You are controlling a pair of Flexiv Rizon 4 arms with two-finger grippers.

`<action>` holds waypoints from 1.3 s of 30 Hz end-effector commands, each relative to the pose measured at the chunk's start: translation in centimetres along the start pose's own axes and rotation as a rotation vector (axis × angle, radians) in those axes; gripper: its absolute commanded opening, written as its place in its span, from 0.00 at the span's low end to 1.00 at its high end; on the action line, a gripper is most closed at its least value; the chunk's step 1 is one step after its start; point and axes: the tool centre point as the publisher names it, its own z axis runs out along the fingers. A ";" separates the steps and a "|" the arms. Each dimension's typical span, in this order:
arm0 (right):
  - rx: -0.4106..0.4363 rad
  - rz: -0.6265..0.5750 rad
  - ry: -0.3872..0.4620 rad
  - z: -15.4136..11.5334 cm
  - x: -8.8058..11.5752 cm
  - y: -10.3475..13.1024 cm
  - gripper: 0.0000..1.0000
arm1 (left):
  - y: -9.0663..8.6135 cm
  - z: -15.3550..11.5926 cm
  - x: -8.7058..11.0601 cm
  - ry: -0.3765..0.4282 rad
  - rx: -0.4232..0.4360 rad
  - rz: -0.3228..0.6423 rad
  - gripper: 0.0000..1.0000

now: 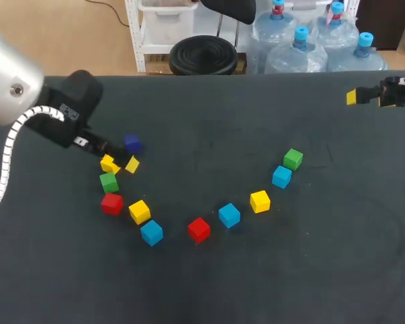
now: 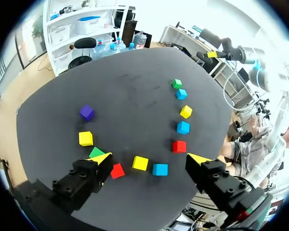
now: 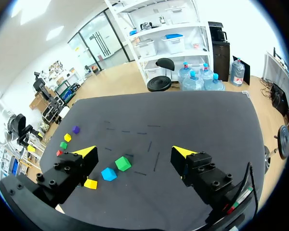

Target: Place the blue cubes, place green cubes on the blue cubes, place the yellow cubes on the green cubes, then place the red cubes on the yellow cubes, and place purple cube on the red cubes.

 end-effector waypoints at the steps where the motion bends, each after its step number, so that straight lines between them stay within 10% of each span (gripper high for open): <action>1: 0.001 0.000 0.000 0.1 0.0 0.0 1.00 | 0.0 0.0 0.2 -0.005 0.002 0.002 0.00; 13: 0.001 0.000 0.000 0.1 0.0 0.0 1.00 | 0.0 0.0 0.2 -0.005 0.002 0.002 0.00; 14: 0.001 0.000 0.000 0.1 0.0 0.0 1.00 | 0.0 0.0 0.2 -0.005 0.002 0.002 0.16; 16: 0.001 0.000 0.000 0.1 0.0 0.0 1.00 | 0.0 0.0 0.2 -0.005 0.002 0.002 1.00; 39: 0.001 0.000 0.000 0.1 0.0 0.0 1.00 | 0.0 0.0 0.2 -0.005 0.002 0.002 1.00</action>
